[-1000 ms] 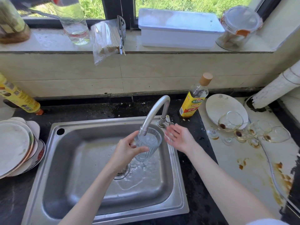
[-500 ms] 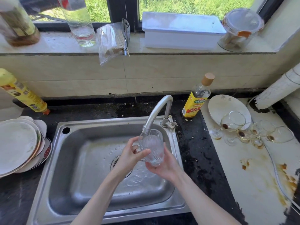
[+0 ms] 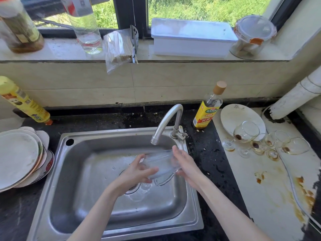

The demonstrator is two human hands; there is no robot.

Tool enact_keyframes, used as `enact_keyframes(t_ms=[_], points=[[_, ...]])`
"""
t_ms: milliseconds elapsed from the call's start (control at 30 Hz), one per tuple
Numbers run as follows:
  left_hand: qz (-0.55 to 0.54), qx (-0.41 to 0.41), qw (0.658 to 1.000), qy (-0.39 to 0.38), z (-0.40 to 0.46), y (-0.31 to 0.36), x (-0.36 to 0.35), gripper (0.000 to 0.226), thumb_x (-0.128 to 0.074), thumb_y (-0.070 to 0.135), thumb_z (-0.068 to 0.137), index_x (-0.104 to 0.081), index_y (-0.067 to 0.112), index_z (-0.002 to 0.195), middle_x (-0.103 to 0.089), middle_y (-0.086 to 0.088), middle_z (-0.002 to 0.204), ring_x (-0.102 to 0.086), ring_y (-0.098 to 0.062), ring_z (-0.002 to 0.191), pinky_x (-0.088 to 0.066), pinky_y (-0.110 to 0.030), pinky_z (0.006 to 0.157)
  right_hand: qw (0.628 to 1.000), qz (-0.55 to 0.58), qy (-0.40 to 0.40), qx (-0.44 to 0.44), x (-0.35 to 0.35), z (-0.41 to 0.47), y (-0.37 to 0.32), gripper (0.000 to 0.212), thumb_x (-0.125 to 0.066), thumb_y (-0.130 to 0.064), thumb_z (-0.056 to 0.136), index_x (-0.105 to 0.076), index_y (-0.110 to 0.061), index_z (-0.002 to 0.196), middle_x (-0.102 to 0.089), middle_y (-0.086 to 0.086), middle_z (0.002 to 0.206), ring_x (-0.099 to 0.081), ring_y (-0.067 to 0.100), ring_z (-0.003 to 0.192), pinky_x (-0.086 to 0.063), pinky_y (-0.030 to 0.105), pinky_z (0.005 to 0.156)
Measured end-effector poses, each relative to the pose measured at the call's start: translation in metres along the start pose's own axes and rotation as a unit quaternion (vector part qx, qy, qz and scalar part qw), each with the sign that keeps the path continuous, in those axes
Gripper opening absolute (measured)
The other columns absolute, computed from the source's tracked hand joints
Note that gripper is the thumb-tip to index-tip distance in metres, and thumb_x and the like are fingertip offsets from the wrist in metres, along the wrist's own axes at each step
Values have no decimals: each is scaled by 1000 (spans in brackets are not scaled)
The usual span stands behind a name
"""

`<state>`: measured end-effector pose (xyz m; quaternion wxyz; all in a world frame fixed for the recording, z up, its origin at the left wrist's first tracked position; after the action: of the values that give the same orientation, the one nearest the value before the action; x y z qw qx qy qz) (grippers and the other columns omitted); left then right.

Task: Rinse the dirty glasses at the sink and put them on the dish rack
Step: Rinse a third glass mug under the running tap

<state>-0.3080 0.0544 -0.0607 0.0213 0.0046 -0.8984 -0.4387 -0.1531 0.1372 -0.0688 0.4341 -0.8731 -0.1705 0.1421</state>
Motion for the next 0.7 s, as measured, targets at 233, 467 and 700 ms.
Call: enact_keyframes(t_ms=[233, 467, 700], points=[[-280, 25, 957, -69, 3, -27, -14, 93, -86, 46, 53, -46, 12, 129, -62, -21, 118, -64, -30, 88, -54, -33, 75, 994, 59, -84, -27, -6, -27, 26, 57, -65, -49, 73, -62, -6, 110, -69, 8, 102, -63, 21, 93, -49, 36, 87], [-262, 19, 959, -105, -4, -34, -23, 82, -75, 49, 67, -46, 10, 133, -61, -15, 123, -58, -25, 114, -48, -40, 93, 980, 167, -94, -45, -12, -33, 15, 23, -60, -28, 87, -61, -6, 93, -61, 13, 103, -60, 29, 96, -50, 46, 90], [46, -12, 998, -47, -26, -11, -4, 62, -74, 24, 77, -34, 32, 124, -51, 25, 110, -54, -3, 105, -41, -25, 95, 997, 29, -61, 46, -6, -55, 5, 23, -53, -21, 92, -58, 0, 99, -64, 14, 110, -65, 24, 98, -56, 38, 85]])
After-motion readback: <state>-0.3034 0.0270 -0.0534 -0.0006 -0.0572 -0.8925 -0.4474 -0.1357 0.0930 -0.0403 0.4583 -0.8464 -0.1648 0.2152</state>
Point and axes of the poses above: each hand's wrist, its own z-axis towards the middle knuckle, its own x-axis out of the back of the hand, y = z × x, the point moved 6 cm from there along z, towards the middle knuckle
